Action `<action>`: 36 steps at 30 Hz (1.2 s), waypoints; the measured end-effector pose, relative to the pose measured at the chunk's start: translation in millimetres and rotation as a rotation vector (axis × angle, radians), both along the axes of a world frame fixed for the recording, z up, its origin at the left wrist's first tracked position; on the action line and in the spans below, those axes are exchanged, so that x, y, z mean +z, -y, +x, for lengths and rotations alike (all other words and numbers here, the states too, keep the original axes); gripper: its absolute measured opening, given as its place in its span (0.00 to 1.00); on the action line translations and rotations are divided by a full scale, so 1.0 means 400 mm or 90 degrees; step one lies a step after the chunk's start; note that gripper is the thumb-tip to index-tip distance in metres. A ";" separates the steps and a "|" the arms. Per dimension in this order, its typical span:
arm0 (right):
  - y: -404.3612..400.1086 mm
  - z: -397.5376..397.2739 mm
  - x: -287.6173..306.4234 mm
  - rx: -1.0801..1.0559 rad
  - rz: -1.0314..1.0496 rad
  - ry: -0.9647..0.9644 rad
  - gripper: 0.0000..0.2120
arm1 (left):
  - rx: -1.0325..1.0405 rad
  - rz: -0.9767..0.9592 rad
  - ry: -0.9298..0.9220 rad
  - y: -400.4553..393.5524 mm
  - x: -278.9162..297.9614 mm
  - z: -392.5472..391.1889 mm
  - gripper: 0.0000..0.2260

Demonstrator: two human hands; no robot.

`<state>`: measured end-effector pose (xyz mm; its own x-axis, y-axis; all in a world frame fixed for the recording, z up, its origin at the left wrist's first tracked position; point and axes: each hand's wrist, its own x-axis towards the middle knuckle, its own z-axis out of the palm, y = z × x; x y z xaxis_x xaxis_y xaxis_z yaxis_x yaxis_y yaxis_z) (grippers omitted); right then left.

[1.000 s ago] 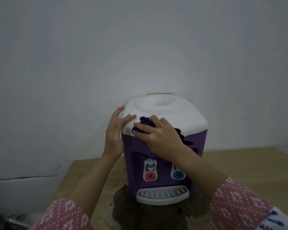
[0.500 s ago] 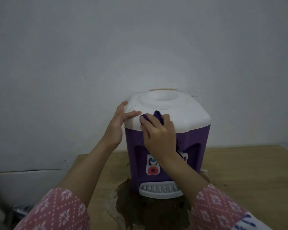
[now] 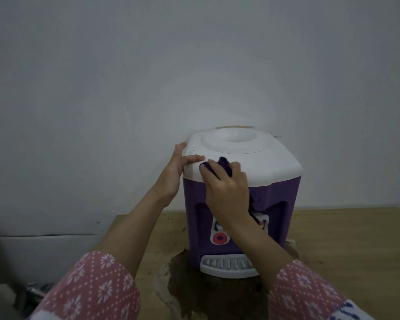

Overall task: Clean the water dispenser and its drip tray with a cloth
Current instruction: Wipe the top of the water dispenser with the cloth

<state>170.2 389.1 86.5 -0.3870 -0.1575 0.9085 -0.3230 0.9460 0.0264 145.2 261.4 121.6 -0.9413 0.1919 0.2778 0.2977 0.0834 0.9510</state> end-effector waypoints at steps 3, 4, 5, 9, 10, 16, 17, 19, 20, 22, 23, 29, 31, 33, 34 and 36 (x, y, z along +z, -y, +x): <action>0.027 -0.007 0.002 0.033 0.122 0.032 0.15 | 0.005 -0.005 -0.001 -0.002 -0.002 -0.006 0.18; 0.018 -0.008 0.005 0.038 0.136 0.035 0.15 | 0.004 -0.004 -0.004 -0.005 -0.002 -0.006 0.18; 0.003 -0.010 0.008 0.040 0.120 0.034 0.14 | 0.005 0.002 -0.010 -0.007 -0.002 -0.005 0.18; -0.087 -0.012 0.017 0.055 -0.083 -0.013 0.09 | 0.016 0.030 -0.034 -0.026 -0.007 -0.002 0.17; -0.113 -0.012 0.018 0.054 -0.131 -0.023 0.09 | 0.022 0.034 -0.039 -0.028 -0.008 -0.002 0.18; -0.227 -0.029 0.059 -0.033 -0.454 0.122 0.10 | 0.039 0.045 -0.039 -0.026 -0.001 0.000 0.20; -0.219 -0.033 0.067 -0.031 -0.428 0.116 0.10 | 0.049 0.046 -0.036 -0.025 -0.005 -0.005 0.20; -0.173 -0.025 0.081 0.044 -0.267 0.101 0.09 | 0.079 0.039 -0.030 -0.028 -0.012 -0.015 0.21; -0.150 -0.019 0.075 0.072 -0.177 0.097 0.08 | 0.094 0.036 -0.034 -0.031 -0.015 -0.019 0.22; -0.132 -0.012 0.054 0.072 -0.095 0.084 0.07 | 0.122 0.027 -0.055 -0.036 -0.020 -0.022 0.22; -0.139 -0.013 0.051 0.062 -0.103 0.085 0.08 | 0.135 0.016 -0.067 -0.039 -0.021 -0.023 0.22; -0.208 -0.024 0.066 0.034 -0.342 0.140 0.09 | 0.096 0.012 -0.051 -0.030 -0.023 -0.010 0.15; -0.181 -0.020 0.087 0.037 -0.376 0.130 0.11 | 0.091 0.004 -0.037 -0.031 -0.015 -0.002 0.15; -0.122 -0.013 0.107 0.064 -0.336 0.100 0.12 | 0.100 0.009 -0.038 -0.035 -0.013 0.000 0.17; -0.085 -0.009 0.110 0.071 -0.292 0.095 0.13 | 0.102 0.019 -0.039 -0.037 -0.013 0.000 0.17; -0.020 -0.007 0.094 0.022 -0.148 0.116 0.13 | 0.105 0.041 -0.036 -0.041 -0.011 0.002 0.17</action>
